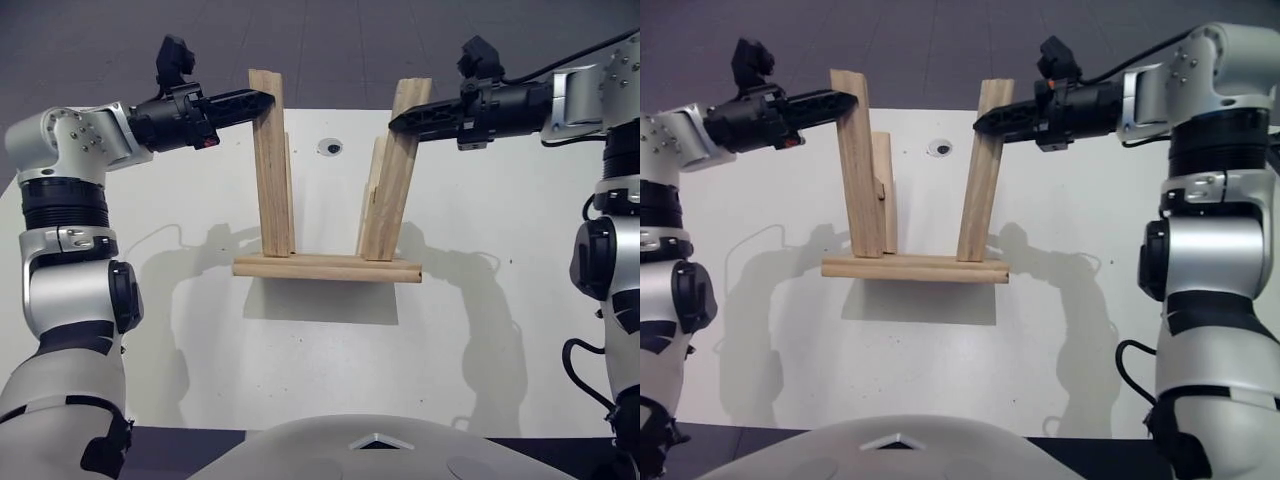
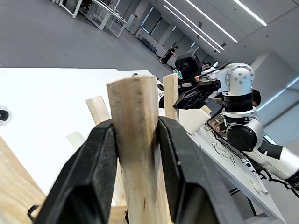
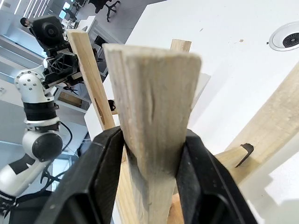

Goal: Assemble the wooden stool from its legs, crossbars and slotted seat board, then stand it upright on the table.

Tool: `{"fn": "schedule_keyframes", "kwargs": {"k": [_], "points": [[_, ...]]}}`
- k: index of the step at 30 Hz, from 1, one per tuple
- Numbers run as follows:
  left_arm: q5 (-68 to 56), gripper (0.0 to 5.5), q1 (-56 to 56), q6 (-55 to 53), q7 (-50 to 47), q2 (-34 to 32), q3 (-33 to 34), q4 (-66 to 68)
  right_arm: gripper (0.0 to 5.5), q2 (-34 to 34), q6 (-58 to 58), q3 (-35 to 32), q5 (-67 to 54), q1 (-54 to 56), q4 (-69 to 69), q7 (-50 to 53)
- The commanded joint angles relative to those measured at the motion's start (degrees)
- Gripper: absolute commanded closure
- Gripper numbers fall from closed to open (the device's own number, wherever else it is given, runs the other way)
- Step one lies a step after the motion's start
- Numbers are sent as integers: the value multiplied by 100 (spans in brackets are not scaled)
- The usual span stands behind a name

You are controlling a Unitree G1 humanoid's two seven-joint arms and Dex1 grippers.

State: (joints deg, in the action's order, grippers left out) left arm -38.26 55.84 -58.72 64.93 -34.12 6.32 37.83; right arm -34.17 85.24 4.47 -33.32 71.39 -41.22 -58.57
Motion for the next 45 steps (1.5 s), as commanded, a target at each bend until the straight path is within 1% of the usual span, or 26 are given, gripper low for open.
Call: {"fn": "schedule_keyframes", "kwargs": {"k": [1,4,9,12,14,20,24,25,28,33,40,45], "points": [[732,428,210,853,-158,938,-489,1286,395,1055,-1036,311,741,359,-1202,642],[936,428,465,1502,-292,1128,-392,2222,391,1323,-1682,228,1001,474,-2036,783],[1198,426,547,2198,-309,1235,-456,3011,381,1591,-2329,277,1334,522,-2747,733],[1339,424,524,2605,-540,1236,-501,3302,379,1689,-2706,67,1344,475,-3079,1068],[1280,423,581,2811,-601,1264,-408,3423,379,1703,-2931,-98,1305,408,-3225,1300],[1182,420,623,3109,-929,1332,-206,3685,371,1885,-3492,-662,1143,211,-3511,2067],[1236,418,592,3242,-1202,1387,-160,3754,367,2050,-3645,-947,1066,126,-3587,2420],[1255,380,579,3261,-1320,1382,-158,3774,328,2079,-3660,-1010,1057,117,-3594,2482],[1360,315,539,3371,-1791,1352,-40,3853,265,2176,-3720,-1211,1046,110,-3602,2657],[1283,232,652,3546,-2146,1296,505,3882,189,2226,-3829,-1586,1098,85,-3594,2898],[988,114,866,3576,-2200,1117,1312,3865,80,2013,-3879,-2019,1086,92,-3580,2990],[958,38,888,3455,-2038,886,1739,3826,11,1819,-3824,-2163,1142,111,-3547,2770]]}}
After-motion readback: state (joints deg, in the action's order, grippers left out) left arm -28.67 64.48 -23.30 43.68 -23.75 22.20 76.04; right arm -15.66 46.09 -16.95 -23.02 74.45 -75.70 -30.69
